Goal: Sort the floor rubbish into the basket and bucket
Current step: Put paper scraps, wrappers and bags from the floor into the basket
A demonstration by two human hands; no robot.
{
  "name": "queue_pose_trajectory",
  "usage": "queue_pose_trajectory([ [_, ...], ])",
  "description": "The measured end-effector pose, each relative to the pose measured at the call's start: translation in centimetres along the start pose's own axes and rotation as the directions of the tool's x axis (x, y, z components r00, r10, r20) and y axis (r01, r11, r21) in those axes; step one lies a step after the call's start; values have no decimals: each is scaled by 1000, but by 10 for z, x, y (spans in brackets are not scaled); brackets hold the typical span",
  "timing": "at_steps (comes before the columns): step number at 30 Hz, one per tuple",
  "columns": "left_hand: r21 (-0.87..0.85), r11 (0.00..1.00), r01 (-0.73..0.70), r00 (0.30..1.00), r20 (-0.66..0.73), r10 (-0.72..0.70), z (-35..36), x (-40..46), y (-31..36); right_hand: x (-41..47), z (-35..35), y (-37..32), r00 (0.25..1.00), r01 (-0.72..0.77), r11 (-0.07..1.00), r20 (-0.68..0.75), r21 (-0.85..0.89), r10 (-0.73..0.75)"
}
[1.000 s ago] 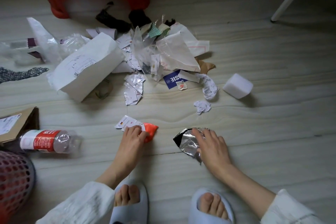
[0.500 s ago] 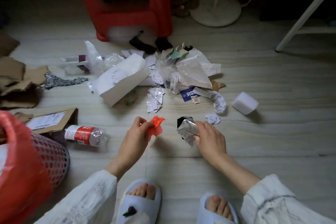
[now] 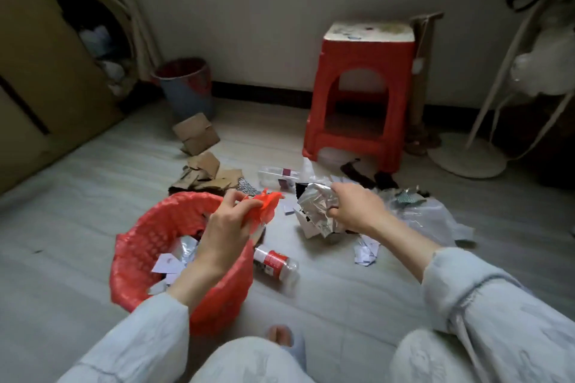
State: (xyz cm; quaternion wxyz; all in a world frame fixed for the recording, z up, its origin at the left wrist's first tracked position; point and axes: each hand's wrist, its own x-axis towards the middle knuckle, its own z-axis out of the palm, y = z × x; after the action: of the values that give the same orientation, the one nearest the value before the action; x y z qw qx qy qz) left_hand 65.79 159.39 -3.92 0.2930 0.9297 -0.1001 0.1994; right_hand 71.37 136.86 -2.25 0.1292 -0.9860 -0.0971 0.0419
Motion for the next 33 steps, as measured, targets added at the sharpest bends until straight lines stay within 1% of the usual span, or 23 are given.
queue_pose_trajectory([
  [3,58,997,46,998,-36,-44,-30,2,-27,10,-12,-58,998,62,997,-18,39,-61],
  [6,87,978,191,980,-68,-186,-53,-11,-59,12,-1,-110,992,127,990,-2,68,-128],
  [8,111,952,285,958,-63,-280,-65,-25,-83,13,11,-138,985,165,985,45,60,-168],
  [10,150,928,340,939,-5,-343,-69,-39,-102,14,22,-157,975,208,978,81,15,-209],
  [12,186,910,371,912,113,-394,-68,-53,-121,15,31,-172,968,234,972,98,-23,-230],
  [13,198,901,385,887,190,-421,-65,-58,-128,16,35,-176,967,236,971,103,-33,-232],
  [14,191,898,395,866,250,-434,-63,-62,-134,17,38,-180,966,241,970,103,-43,-236],
  [15,153,902,404,861,268,-432,-61,-63,-135,18,40,-183,967,239,970,101,-43,-234],
  [16,82,906,416,874,239,-423,-59,-61,-133,18,41,-184,969,235,972,92,-31,-231],
  [18,-103,887,451,892,79,-445,-63,-49,-122,18,45,-185,970,231,973,72,-4,-230],
  [19,-173,883,436,897,3,-443,-66,-42,-117,17,47,-184,969,240,971,68,-9,-239],
  [20,-203,902,382,917,-39,-397,-69,-37,-112,16,49,-184,964,261,965,64,-27,-259],
  [21,-194,937,290,953,-35,-302,-71,-33,-109,16,52,-183,959,282,958,57,-47,-279],
  [22,-155,971,181,983,11,-182,-72,-31,-108,16,55,-183,955,296,953,48,-59,-294],
  [23,-98,991,91,992,92,-82,-72,-30,-109,17,58,-184,952,307,950,39,-56,-305],
  [24,-57,998,34,986,165,-24,-71,-30,-110,16,60,-186,949,315,949,31,-28,-314],
  [25,-33,999,19,980,201,-12,-69,-31,-113,18,64,-188,945,324,946,28,21,-324],
  [27,-4,999,54,984,167,-52,-66,-32,-121,19,74,-192,933,353,929,36,116,-359],
  [29,15,997,72,985,159,-73,-62,-33,-131,22,86,-192,919,378,910,49,169,-391],
  [31,27,997,72,980,186,-76,-58,-34,-144,26,93,-190,923,366,908,49,204,-383],
  [33,67,994,87,979,179,-98,-54,-33,-158,33,98,-186,930,345,919,63,192,-363],
])
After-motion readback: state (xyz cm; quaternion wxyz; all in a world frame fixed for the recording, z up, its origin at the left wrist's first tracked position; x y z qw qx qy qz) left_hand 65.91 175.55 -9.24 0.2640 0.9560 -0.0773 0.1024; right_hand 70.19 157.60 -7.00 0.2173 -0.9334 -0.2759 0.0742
